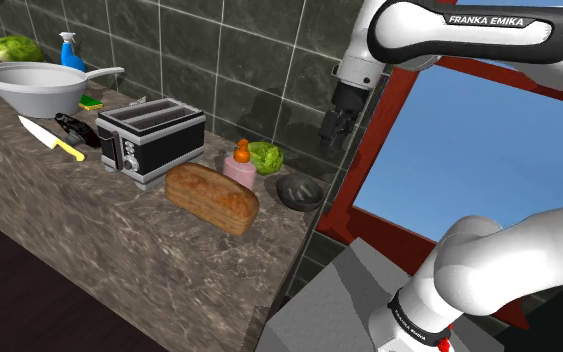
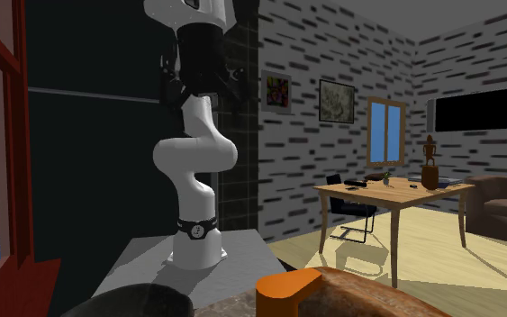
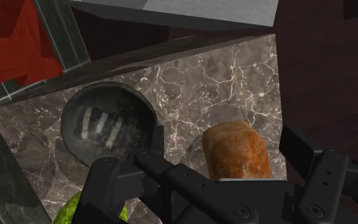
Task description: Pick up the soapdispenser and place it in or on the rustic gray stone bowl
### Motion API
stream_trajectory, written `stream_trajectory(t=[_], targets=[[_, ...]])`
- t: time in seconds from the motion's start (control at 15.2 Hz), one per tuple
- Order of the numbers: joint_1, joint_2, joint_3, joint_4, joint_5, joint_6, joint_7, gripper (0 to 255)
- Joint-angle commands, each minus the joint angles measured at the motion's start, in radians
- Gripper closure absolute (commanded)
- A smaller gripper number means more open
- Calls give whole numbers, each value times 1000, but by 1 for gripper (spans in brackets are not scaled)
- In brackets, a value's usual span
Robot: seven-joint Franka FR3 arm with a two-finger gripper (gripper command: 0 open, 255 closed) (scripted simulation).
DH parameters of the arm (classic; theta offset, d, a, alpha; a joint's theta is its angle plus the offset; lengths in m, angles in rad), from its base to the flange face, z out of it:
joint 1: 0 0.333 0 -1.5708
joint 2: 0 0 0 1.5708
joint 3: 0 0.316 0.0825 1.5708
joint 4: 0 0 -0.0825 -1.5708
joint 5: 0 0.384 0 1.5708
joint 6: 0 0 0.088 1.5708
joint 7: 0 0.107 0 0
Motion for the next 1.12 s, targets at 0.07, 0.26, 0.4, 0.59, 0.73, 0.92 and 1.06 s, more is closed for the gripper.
stream_trajectory(t=[0.07, 0.26, 0.4, 0.59, 0.73, 0.92, 1.06], targets=[[3, 94, 14, 6, -4, 97, 11, 0], [4, 197, 25, 35, -10, 179, 22, 0], [4, 267, 32, 60, -17, 229, 31, 0], [5, 376, 40, 109, -29, 296, 46, 0], [5, 450, 45, 148, -39, 335, 57, 0], [7, 562, 49, 217, -56, 384, 74, 0], [9, 637, 51, 270, -69, 411, 87, 0]])
